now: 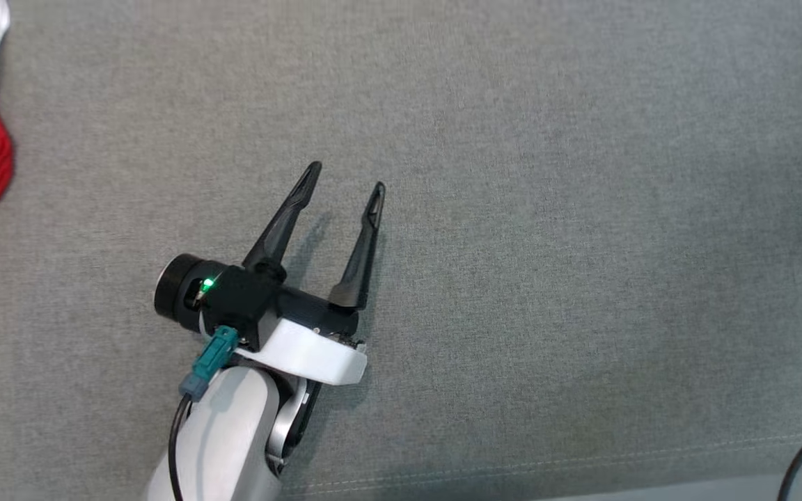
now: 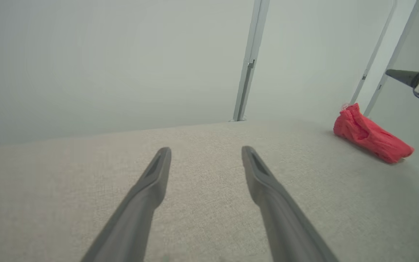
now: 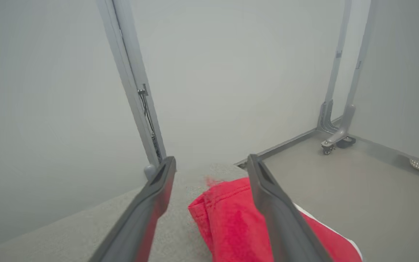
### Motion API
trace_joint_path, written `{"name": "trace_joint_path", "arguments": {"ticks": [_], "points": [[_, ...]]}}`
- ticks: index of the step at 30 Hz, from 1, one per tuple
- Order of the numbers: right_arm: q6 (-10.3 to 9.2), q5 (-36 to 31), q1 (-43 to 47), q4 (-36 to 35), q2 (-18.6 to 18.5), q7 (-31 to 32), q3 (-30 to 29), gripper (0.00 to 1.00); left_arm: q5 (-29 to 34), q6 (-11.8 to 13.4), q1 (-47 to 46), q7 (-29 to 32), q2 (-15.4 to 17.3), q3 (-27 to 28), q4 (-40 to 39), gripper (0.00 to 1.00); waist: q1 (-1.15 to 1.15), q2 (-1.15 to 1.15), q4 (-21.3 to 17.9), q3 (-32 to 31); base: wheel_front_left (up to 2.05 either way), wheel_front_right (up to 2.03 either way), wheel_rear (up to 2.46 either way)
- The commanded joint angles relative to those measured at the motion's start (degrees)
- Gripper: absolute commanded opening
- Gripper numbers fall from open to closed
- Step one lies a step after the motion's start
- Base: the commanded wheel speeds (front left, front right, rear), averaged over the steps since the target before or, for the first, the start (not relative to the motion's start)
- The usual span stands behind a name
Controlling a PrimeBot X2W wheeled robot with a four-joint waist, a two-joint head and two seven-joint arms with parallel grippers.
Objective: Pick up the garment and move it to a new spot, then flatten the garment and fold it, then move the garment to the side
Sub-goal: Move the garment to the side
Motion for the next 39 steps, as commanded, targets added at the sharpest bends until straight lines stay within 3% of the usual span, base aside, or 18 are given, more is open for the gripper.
{"name": "trace_joint_path", "arguments": {"ticks": [1, 12, 21, 31, 39], "points": [[0.23, 3.07, 2.76, -1.19, 0.43, -0.5, 6.41, 1.0, -2.0, 1.22, 1.33, 0.07, 0.19, 2.58, -0.45, 1.0, 0.0, 0.0, 2.36, -5.39, 0.0, 0.0, 0.0], [0.23, 19.74, 19.96, -6.3, -0.13, -0.5, 33.44, 1.0, -4.98, 3.04, 6.67, 0.07, 0.13, 6.89, 1.8, 1.0, 0.0, 0.0, 6.67, -17.39, 0.0, 0.0, 0.0], [0.23, 30.54, 34.57, -18.16, -1.04, -0.5, 46.18, 1.0, -4.58, 2.94, 14.43, 0.07, 0.12, 10.45, -0.37, 1.0, 0.0, 0.0, 7.31, -25.67, 0.0, 0.0, 0.0], [0.23, 30.28, 49.45, -32.76, -0.94, -0.5, 49.3, 1.0, -2.73, 0.96, 19.35, 0.07, 0.12, 12.07, -4.64, 1.0, 0.0, 0.0, 7.91, -28.73, 0.0, 0.0, 0.0], [0.23, 28.99, 60.48, -42.85, 0.84, -0.5, 45.43, 1.0, -0.94, 3.22, 23.91, 0.07, 0.12, 13.54, -3.59, 1.0, 0.0, 0.0, 8.33, -31.09, 0.0, 0.0, 0.0]]}}
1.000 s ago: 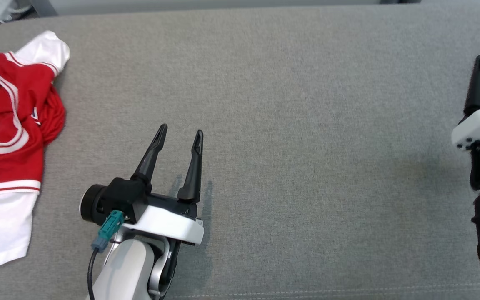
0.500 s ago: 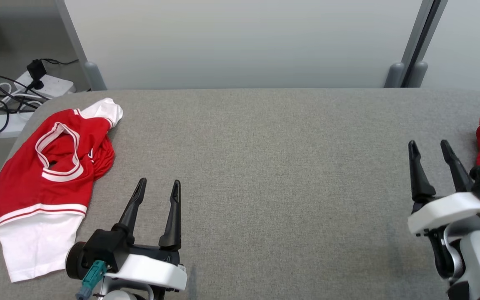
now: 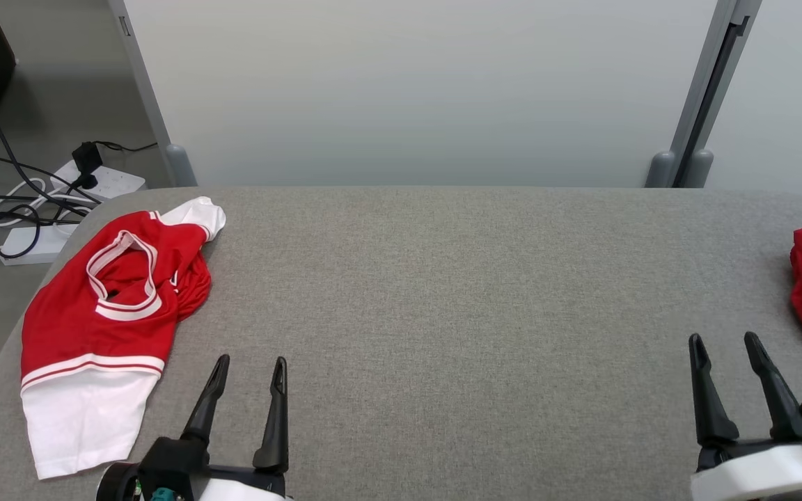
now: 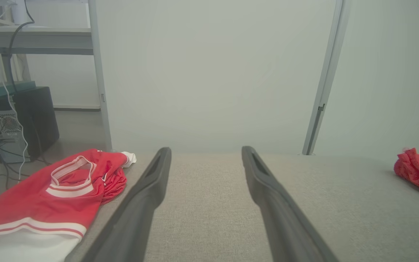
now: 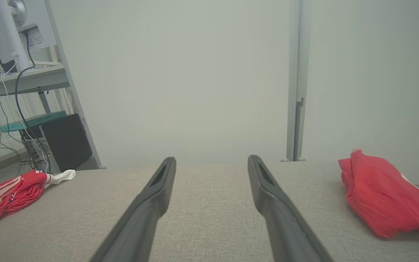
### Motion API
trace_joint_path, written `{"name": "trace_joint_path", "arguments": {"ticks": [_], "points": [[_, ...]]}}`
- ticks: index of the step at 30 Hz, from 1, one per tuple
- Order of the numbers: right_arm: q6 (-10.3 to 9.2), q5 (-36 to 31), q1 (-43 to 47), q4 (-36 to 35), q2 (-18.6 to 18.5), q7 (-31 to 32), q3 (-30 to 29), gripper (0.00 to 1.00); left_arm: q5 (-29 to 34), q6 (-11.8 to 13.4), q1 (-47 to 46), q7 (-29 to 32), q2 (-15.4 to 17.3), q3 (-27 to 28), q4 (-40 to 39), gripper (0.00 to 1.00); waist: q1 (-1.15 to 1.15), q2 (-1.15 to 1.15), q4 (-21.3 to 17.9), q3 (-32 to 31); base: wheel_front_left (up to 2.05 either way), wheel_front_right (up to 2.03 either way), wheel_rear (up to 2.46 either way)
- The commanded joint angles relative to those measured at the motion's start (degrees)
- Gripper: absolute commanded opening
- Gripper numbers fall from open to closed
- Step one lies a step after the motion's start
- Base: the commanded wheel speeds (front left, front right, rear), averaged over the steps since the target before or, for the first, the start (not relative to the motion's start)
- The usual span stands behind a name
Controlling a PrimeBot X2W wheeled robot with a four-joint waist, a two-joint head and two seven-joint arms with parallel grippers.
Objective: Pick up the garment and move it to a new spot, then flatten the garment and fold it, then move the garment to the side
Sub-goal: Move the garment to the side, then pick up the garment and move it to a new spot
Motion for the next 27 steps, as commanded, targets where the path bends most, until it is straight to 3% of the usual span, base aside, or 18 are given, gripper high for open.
{"name": "trace_joint_path", "arguments": {"ticks": [1, 9, 27], "points": [[0.24, -0.57, 0.12, -2.45, -0.34, -0.35, 0.99, 1.0, 1.81, 0.23, -1.42, -0.18, 0.12, 1.91, -0.96, 1.0, 0.0, 0.0, -0.02, -0.3, 0.0, 0.0, 0.0], [0.24, -0.19, 5.03, -5.46, -0.26, -0.35, 2.75, 1.0, 3.14, 0.53, -0.17, -0.18, 0.12, 2.17, 0.69, 1.0, 0.0, 0.0, -0.55, -1.06, 0.0, 0.0, 0.0], [0.24, 0.28, 6.32, -5.63, 0.4, -0.35, 2.14, 1.0, 2.83, 1.06, -0.46, -0.18, 0.12, 1.5, 1.91, 1.0, 0.0, 0.0, -0.08, -1.37, 0.0, 0.0, 0.0]]}}
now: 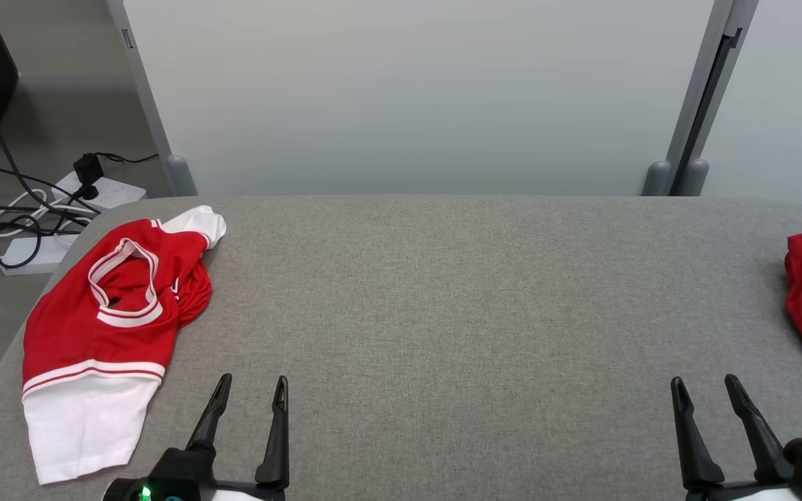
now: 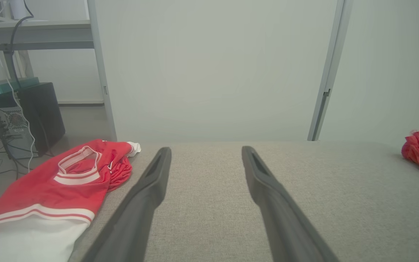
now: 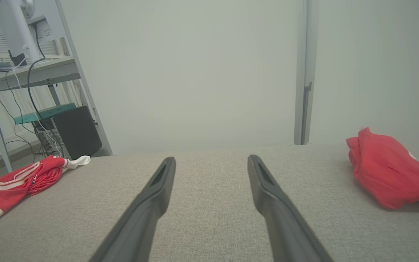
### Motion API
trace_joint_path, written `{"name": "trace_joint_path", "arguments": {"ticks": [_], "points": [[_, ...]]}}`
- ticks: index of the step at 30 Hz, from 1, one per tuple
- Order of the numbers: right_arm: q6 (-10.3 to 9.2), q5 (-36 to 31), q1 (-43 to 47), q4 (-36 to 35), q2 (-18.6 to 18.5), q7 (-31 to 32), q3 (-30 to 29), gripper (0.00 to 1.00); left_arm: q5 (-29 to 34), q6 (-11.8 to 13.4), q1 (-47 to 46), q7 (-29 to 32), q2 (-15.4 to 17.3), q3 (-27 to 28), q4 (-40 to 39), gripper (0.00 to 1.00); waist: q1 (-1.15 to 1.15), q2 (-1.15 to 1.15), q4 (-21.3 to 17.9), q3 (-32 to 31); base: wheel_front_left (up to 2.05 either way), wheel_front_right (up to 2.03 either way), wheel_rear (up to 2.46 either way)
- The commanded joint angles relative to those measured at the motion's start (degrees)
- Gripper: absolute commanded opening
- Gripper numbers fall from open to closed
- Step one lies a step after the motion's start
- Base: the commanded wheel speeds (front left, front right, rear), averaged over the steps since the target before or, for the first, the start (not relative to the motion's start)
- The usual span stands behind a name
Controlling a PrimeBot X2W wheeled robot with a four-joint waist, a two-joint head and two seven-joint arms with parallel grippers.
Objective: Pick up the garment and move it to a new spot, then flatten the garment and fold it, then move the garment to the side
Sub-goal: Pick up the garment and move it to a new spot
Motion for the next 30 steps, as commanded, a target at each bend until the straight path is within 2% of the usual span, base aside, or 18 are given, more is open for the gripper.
{"name": "trace_joint_path", "arguments": {"ticks": [1, 5, 12, 30], "points": [[0.24, 0.34, -1.01, -1.62, -0.62, -0.35, 0.76, 1.0, -0.04, 0.31, -1.78, -0.2, 0.06, 1.55, -1.26, 1.0, 0.0, 0.0, 0.15, -0.11, 0.0, 0.0, 0.0], [0.24, 0.41, -0.73, -1.23, -0.53, -0.35, 1.11, 1.0, 0.4, 0.16, -1.83, -0.2, 0.06, 1.42, -1.12, 1.0, 0.0, 0.0, 0.71, -0.25, 0.0, 0.0, 0.0], [0.24, 0.59, -0.62, -1.25, -0.34, -0.35, 2.02, 1.0, 0.98, 0.31, -2.31, -0.2, 0.06, 1.68, -1.63, 1.0, 0.0, 0.0, 3.92, 0.05, 0.0, 0.0, 0.0], [0.24, 1.62, -1.2, -2.39, 0.17, -0.35, 4.71, 1.0, 2.47, 1.28, -3.54, -0.2, 0.06, 2.78, -4.08, 1.0, 0.0, 0.0, 18.39, 1.04, 0.0, 0.0, 0.0]]}}
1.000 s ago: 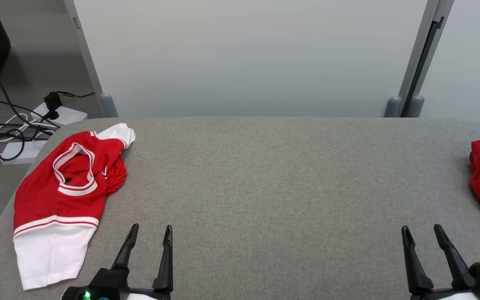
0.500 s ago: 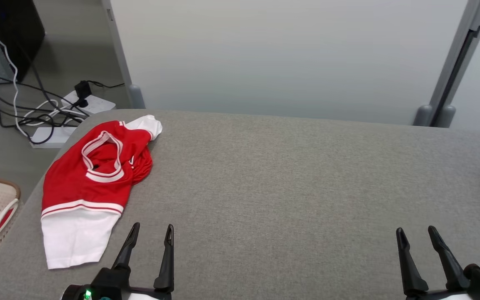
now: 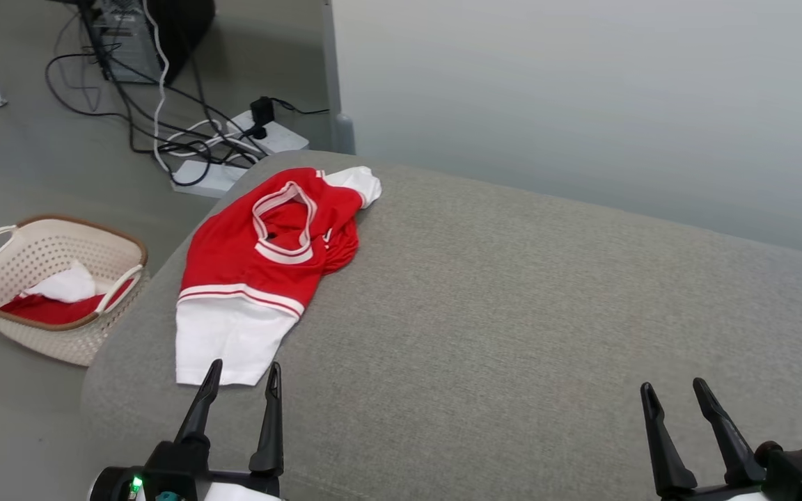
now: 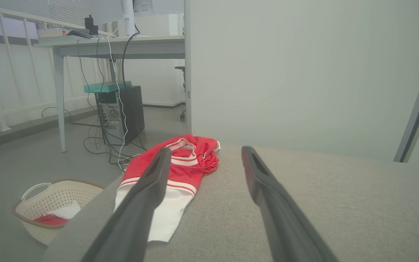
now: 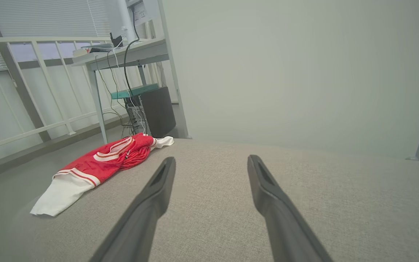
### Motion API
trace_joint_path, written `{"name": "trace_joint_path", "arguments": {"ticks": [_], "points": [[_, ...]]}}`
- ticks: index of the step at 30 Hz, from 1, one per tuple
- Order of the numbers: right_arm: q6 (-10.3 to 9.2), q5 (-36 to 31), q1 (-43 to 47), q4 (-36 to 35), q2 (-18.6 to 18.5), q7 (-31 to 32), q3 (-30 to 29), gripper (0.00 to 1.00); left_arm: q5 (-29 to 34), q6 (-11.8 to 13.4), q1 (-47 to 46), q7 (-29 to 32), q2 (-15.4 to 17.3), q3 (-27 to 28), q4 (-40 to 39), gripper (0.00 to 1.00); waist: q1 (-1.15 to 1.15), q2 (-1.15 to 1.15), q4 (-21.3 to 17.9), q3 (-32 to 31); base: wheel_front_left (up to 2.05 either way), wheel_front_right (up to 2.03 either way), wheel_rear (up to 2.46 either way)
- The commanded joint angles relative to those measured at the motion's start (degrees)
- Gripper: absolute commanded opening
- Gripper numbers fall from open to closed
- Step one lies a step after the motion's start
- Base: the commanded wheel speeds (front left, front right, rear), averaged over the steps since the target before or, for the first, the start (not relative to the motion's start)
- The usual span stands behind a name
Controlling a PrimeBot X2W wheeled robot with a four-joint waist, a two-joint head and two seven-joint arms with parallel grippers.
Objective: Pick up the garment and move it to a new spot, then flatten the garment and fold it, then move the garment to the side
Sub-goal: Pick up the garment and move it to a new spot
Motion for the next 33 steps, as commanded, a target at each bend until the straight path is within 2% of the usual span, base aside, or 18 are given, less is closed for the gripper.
{"name": "trace_joint_path", "arguments": {"ticks": [1, 8, 14, 25, 33], "points": [[0.24, 0.39, -1.56, -1.92, -0.48, -0.35, 1.39, 1.0, 0.84, 0.61, -3.36, -0.2, 0.02, 1.99, -1.91, 1.0, 0.0, 0.0, 2.66, 0.32, 0.0, 0.0, 0.0], [0.24, 0.0, -2.21, -2.25, -0.2, -0.35, 1.32, 1.0, 1.19, 0.93, -3.74, -0.2, 0.02, 2.52, -1.77, 1.0, 0.0, 0.0, 6.97, 1.08, 0.0, 0.0, 0.0], [0.24, -0.37, -3.04, -2.05, -0.32, -0.35, 1.77, 1.0, 0.89, 1.6, -3.46, -0.2, 0.02, 2.8, -2.16, 1.0, 0.0, 0.0, 8.02, 2.2, 0.0, 0.0, 0.0], [0.24, 0.4, -2.85, -1.01, -0.36, -0.35, 2.11, 1.0, 0.19, 2.22, -3.89, -0.2, 0.02, 2.76, -2.02, 1.0, 0.0, 0.0, 8.01, 2.15, 0.0, 0.0, 0.0], [0.24, 0.65, -3.1, -0.96, -1.35, -0.35, 2.94, 1.0, -0.49, -0.07, -9.35, -0.2, 0.02, 3.49, -0.07, 1.0, 0.0, 0.0, 5.53, 3.38, 0.0, 0.0, 0.0]]}}
